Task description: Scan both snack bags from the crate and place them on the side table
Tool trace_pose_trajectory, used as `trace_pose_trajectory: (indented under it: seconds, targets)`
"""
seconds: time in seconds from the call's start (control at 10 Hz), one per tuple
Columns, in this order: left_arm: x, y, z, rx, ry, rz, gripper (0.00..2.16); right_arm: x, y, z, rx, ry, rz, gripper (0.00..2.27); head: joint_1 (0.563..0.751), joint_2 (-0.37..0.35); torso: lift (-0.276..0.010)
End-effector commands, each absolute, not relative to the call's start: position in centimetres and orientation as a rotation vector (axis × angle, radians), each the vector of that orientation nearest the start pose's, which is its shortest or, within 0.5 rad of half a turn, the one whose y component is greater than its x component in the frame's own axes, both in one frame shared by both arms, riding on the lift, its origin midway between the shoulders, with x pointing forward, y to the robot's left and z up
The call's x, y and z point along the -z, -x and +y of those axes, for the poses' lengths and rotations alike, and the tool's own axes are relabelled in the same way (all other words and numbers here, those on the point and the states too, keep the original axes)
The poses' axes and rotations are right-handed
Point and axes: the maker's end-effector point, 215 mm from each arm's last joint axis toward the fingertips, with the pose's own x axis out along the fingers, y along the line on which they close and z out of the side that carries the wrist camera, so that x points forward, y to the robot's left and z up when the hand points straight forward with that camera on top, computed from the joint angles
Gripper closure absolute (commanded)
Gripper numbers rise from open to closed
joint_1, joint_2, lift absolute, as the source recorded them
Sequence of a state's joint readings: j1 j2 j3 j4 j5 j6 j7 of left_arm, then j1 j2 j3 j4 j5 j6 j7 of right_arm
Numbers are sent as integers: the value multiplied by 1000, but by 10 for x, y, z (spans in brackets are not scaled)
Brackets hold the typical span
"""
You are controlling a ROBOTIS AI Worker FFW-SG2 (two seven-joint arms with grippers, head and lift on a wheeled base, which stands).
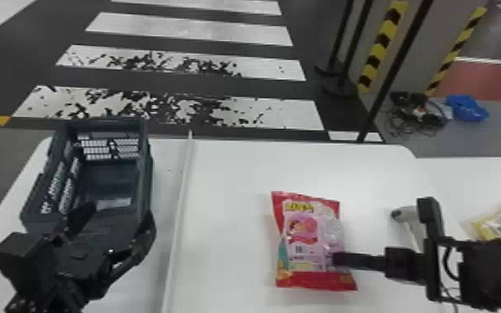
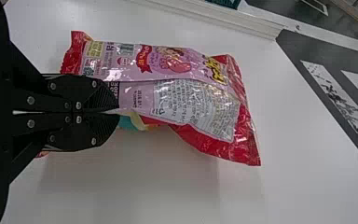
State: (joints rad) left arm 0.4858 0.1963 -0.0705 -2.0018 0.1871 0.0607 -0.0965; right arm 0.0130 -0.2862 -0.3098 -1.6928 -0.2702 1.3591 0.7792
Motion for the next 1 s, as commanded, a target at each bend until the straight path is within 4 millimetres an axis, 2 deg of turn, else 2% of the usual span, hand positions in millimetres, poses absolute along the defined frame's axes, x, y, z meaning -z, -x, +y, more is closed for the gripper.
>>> trace_pose_trajectory:
  seconds: [0.0, 0.2, 0.3, 0.7, 0.8, 0.9]
  targets:
    - [378, -440, 189, 240, 43, 134, 39, 487, -411, -289, -442, -612, 1006, 2263, 695, -126, -95]
    - [379, -439, 189, 239, 45, 137, 39, 465, -414, -304, -432, -689, 958, 2263, 695, -131, -95]
    - [380, -439, 189, 237, 45, 139, 39, 451, -422, -320, -410, -717, 911, 2263, 695, -139, -95]
    - [382, -439, 189, 237, 46, 143, 39, 395, -464, -404, -264, -693, 685, 2260, 695, -219, -95]
    - [382, -439, 189, 237, 46, 143, 39, 378, -476, -428, -219, -674, 630, 2263, 695, -243, -95]
    - [383, -439, 190, 235, 45, 144, 39, 373, -486, -459, -157, -643, 590, 2260, 695, -266, -95]
